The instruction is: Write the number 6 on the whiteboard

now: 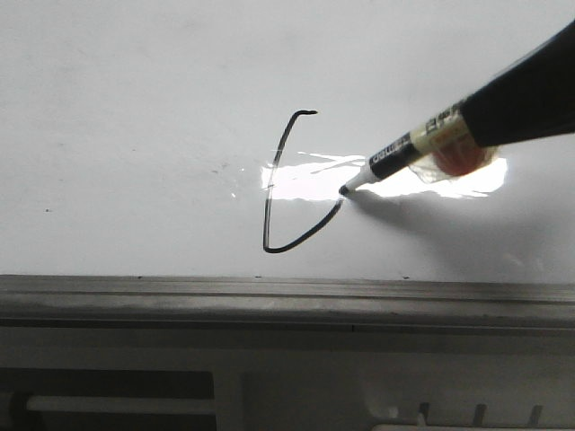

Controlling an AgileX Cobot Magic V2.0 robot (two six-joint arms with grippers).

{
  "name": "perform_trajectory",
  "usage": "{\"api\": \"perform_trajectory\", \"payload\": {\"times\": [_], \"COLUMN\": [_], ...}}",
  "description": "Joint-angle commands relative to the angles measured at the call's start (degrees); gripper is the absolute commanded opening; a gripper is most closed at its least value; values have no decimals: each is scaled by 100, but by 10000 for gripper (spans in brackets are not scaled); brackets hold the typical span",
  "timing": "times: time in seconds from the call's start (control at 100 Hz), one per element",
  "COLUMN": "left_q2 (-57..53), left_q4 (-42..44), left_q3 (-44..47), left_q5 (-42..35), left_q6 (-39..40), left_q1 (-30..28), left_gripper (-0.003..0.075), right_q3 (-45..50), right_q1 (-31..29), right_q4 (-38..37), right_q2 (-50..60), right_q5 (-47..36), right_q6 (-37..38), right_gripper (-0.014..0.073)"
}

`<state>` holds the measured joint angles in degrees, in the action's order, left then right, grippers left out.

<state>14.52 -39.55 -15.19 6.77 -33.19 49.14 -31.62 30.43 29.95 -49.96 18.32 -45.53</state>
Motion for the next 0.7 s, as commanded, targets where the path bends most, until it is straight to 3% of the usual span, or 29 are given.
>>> {"api": "perform_trajectory", "payload": {"times": [0.0,0.3,0.43,0.69], "left_q2": [45,45,45,45], "left_q4": [-84,-84,-84,-84], "left_q3": [-166,-166,-166,-166], "left_q5": [-380,-342,-239,-215], "left_q6": [60,60,60,60], "left_q1": [46,46,46,46], "left_gripper": [-19,-19,-19,-19], "right_q3": [-320,-553,-553,-923], "right_q1": [-72,798,866,1074], "right_q4": [-247,-238,-135,-95], "right_q2": [-146,-1032,-1263,-620], "right_q5": [-599,-939,-1039,-581], "right_q6": [-62,-52,-52,-52], "right_gripper": [-44,-44,-44,-44]}}
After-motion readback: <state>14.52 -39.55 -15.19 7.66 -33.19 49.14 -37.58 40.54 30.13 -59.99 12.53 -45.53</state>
